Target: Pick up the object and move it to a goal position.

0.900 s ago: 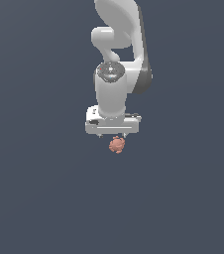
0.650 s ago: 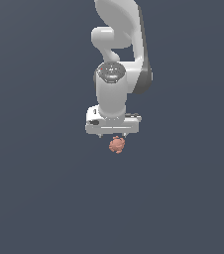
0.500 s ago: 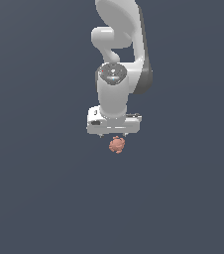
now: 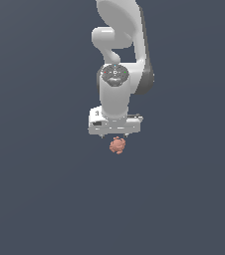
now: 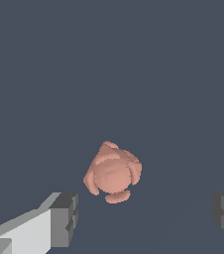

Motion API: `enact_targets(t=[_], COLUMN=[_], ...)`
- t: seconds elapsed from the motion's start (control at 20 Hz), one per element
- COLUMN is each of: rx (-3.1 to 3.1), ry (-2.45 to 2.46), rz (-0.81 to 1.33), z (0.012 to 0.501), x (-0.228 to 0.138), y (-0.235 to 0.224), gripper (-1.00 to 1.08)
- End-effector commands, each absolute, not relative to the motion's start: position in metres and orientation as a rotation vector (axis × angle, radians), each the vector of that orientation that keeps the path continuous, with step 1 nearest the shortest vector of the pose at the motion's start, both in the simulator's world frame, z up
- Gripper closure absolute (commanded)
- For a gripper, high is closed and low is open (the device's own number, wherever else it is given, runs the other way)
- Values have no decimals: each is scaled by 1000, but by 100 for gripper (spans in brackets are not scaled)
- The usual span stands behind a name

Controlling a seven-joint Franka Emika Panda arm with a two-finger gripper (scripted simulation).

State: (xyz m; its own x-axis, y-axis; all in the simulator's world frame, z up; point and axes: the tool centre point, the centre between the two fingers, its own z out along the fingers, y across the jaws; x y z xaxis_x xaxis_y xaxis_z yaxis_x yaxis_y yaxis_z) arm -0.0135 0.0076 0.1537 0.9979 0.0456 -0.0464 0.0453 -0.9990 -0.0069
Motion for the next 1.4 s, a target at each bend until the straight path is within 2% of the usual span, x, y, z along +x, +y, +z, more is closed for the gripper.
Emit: enact_targets(t=[0.0,1.35], rx=[-3134,-3071], ry=[-59,660], rz=[73,7], z=[152,94], x=[-14,-34], y=[8,26], gripper=[-92,-92])
